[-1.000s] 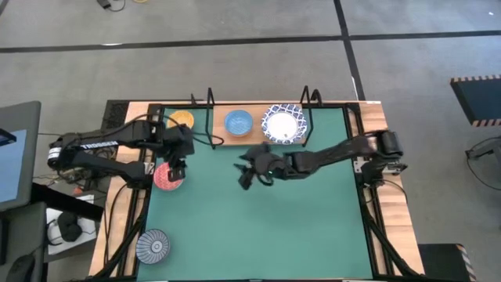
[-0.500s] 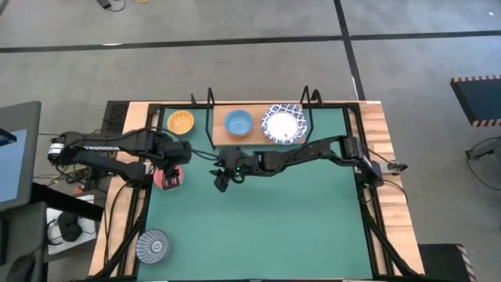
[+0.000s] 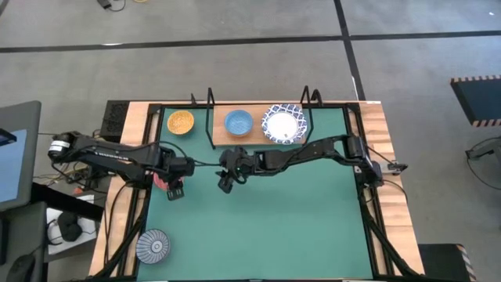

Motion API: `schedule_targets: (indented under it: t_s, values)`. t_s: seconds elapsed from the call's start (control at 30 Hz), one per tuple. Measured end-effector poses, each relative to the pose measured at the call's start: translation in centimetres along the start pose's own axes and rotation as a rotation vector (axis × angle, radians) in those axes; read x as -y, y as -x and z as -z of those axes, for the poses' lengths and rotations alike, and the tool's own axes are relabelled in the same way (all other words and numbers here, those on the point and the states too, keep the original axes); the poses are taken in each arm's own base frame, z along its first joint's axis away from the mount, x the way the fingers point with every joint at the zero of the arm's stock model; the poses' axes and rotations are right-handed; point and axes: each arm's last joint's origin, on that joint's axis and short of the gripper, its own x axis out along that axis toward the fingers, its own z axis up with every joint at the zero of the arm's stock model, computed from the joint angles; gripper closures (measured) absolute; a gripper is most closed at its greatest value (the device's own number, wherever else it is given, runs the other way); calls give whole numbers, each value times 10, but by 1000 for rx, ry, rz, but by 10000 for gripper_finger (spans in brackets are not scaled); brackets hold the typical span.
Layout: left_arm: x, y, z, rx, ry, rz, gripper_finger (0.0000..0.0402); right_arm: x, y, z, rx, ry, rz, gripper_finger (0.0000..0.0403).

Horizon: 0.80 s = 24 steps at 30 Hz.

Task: Place and stack bowls onto a shelf
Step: Stack the red patterned bowl on top of the blue patterned bowl on the shelf

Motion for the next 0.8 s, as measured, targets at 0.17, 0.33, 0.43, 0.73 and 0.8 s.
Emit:
schedule_targets:
  t_s: [0.17, 0.33, 0.43, 0.73, 0.8]
  values:
    - [1, -4, 3, 1, 22, -17, 258, 0, 1, -3, 15, -1, -4, 211]
    - [2, -13, 3, 45, 27, -10, 311, 1, 9, -5, -16, 5, 10, 211]
    - [3, -17, 1, 45, 21, 1, 344, 2, 24, -14, -11, 10, 73, 211]
    - [13, -17, -1, 87, -70, 34, 387, 7, 97, -34, -43, 93, 443, 211]
    - [20, -16, -4, 112, -110, 74, 387, 19, 112, -39, -64, 67, 506, 211]
